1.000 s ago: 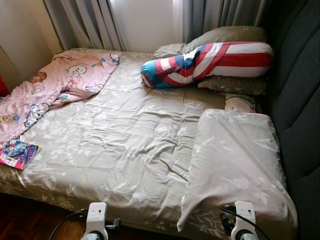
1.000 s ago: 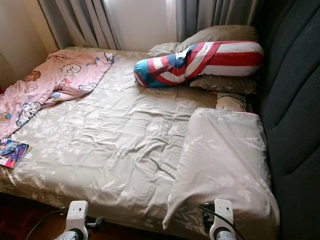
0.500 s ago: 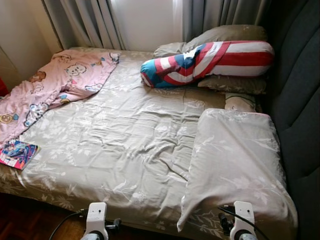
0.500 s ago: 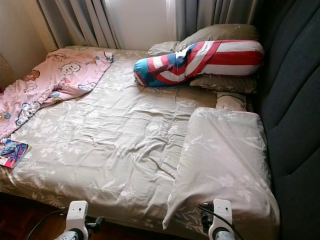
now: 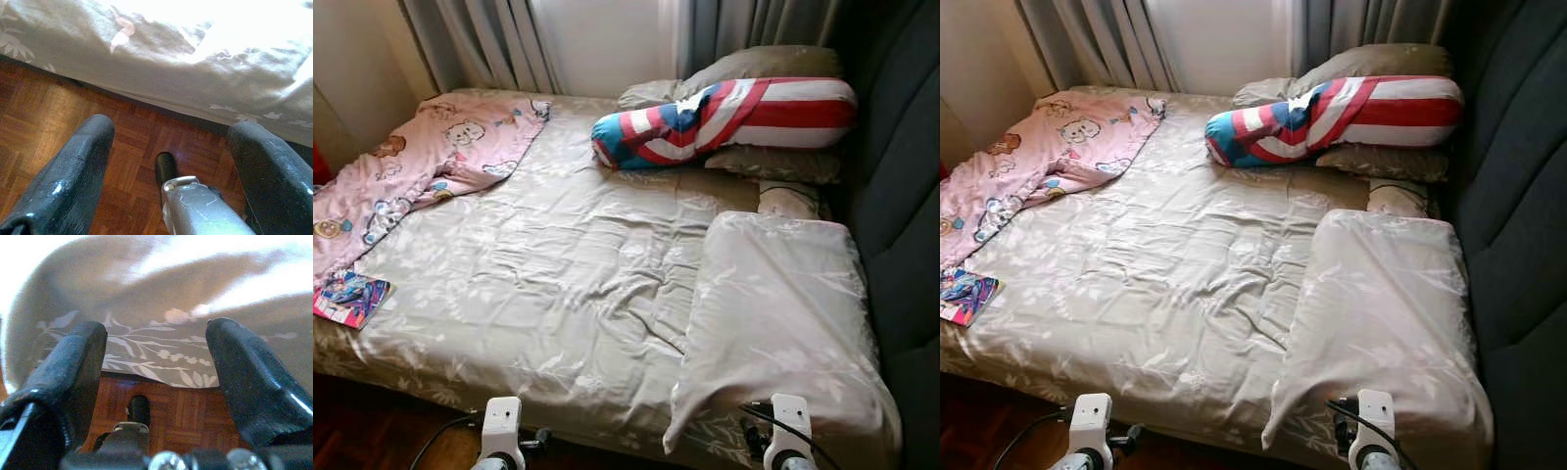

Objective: Clean up the room

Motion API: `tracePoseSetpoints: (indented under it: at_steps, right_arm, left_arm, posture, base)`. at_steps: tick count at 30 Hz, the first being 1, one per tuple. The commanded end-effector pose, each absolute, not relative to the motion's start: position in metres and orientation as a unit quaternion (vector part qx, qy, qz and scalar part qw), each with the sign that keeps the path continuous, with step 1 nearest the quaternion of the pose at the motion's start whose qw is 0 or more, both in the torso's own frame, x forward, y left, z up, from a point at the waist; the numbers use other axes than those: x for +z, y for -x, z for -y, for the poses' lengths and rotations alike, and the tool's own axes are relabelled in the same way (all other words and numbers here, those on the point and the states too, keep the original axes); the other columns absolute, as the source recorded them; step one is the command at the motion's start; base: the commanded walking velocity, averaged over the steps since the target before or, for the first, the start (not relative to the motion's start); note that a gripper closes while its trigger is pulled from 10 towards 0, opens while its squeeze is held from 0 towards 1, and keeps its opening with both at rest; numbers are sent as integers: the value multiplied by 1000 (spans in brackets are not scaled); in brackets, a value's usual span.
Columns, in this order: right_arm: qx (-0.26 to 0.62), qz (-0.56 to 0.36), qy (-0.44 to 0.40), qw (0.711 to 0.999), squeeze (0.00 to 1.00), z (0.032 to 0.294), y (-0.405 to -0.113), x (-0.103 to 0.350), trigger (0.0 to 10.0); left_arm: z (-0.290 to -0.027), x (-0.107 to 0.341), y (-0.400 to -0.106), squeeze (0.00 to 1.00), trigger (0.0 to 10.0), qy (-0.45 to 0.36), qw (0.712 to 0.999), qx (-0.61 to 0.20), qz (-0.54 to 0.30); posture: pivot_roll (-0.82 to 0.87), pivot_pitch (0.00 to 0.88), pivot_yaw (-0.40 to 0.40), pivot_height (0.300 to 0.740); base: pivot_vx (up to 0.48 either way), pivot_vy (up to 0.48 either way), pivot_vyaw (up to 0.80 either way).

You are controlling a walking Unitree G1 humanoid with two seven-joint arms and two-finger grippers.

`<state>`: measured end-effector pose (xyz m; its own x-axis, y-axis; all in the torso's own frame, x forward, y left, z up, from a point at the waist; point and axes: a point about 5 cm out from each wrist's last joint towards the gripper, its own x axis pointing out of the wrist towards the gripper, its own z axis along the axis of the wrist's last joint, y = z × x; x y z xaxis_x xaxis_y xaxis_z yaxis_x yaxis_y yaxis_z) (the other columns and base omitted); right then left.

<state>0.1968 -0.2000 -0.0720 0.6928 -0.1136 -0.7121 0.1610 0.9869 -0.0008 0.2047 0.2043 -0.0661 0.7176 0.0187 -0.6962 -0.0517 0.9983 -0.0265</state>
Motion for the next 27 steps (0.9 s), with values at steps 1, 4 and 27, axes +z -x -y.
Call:
tracePoseSetpoints:
  at_steps: [1, 4, 27]
  right_arm:
    - [-71, -385, -32, 919, 0, 196, -197, -73, 10000]
    - [-72, -385, -34, 920, 0, 196, -197, -72, 10000]
    - [-121, -367, -60, 921, 0, 205, -208, -65, 10000]
  left_arm:
    - [-208, -71, -196, 0, 10000, 24, 919, 24, -392]
    - [-208, -71, -196, 0, 10000, 23, 919, 24, -392]
    - [-208, -71, -194, 0, 10000, 28, 919, 28, -392]
  posture:
    - [-68, 23, 45, 740]
    - [-69, 19, 47, 740]
    - [-64, 35, 45, 740]
  base:
    - [0, 281, 0]
    - [0, 286, 0]
    - [0, 292, 0]
